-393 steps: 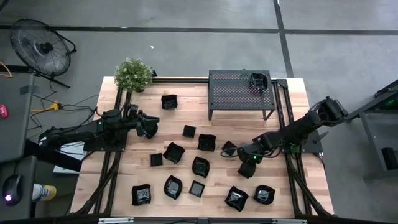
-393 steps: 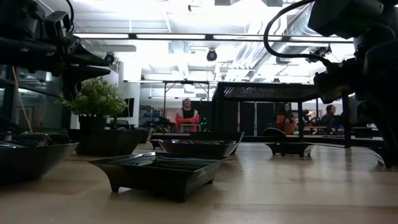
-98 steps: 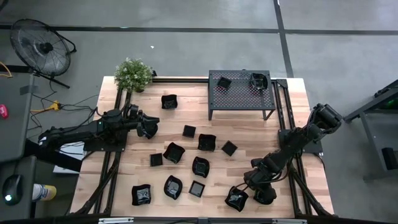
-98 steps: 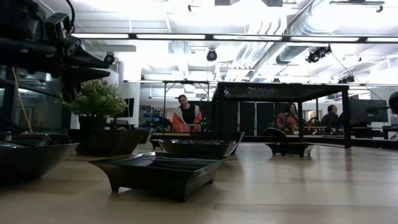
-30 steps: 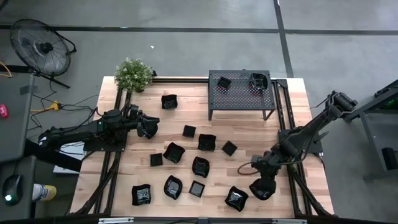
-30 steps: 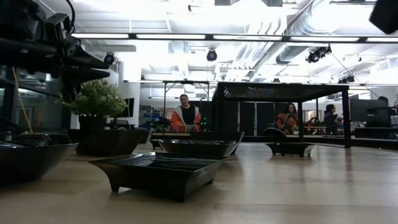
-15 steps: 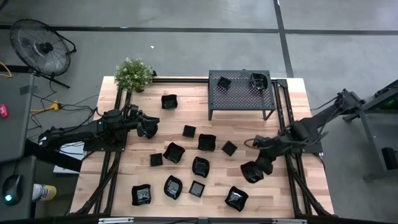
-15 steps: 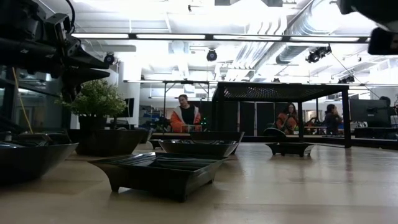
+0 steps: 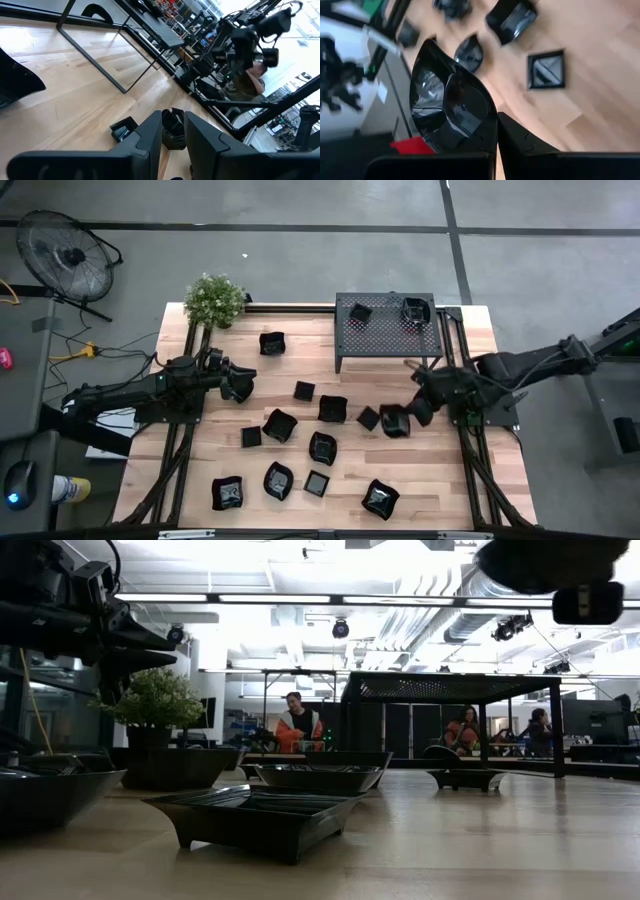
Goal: Pick & Place Mini shaped plates
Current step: Stack the black leaf-shaped plate on top of the black leaf-shaped plate on the shelf
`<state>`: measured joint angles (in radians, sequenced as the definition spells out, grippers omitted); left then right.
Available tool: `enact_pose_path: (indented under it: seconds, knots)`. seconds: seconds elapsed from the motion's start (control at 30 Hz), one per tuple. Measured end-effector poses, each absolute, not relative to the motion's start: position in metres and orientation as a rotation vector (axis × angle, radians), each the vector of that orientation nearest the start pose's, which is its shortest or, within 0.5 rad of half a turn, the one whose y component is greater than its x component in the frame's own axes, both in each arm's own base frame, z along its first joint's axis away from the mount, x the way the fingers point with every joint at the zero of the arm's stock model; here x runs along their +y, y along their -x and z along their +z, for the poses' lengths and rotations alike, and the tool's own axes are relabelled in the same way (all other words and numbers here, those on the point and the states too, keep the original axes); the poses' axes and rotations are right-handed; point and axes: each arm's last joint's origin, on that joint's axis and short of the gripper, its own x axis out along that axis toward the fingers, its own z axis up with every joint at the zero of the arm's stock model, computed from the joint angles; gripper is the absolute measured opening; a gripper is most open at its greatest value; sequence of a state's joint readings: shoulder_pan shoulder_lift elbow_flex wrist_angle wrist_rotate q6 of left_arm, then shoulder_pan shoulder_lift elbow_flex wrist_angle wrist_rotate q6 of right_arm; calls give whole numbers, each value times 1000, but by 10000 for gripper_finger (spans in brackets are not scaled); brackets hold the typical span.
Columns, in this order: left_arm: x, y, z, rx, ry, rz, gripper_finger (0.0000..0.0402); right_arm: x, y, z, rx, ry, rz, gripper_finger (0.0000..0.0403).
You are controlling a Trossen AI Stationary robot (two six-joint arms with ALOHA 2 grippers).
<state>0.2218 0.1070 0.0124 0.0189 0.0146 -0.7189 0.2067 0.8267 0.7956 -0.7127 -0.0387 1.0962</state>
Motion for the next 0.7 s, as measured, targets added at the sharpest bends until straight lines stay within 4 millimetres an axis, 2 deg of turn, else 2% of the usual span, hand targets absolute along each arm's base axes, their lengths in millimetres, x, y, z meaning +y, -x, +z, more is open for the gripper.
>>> enact_pose_path:
  seconds: [0.33,0.7]
  knots:
    - [22,-101,161,-2,725,225,81,-20,-144,336,690,-1000,-507,0]
    - [22,-101,161,-2,725,226,81,-87,-145,385,649,-919,-781,0]
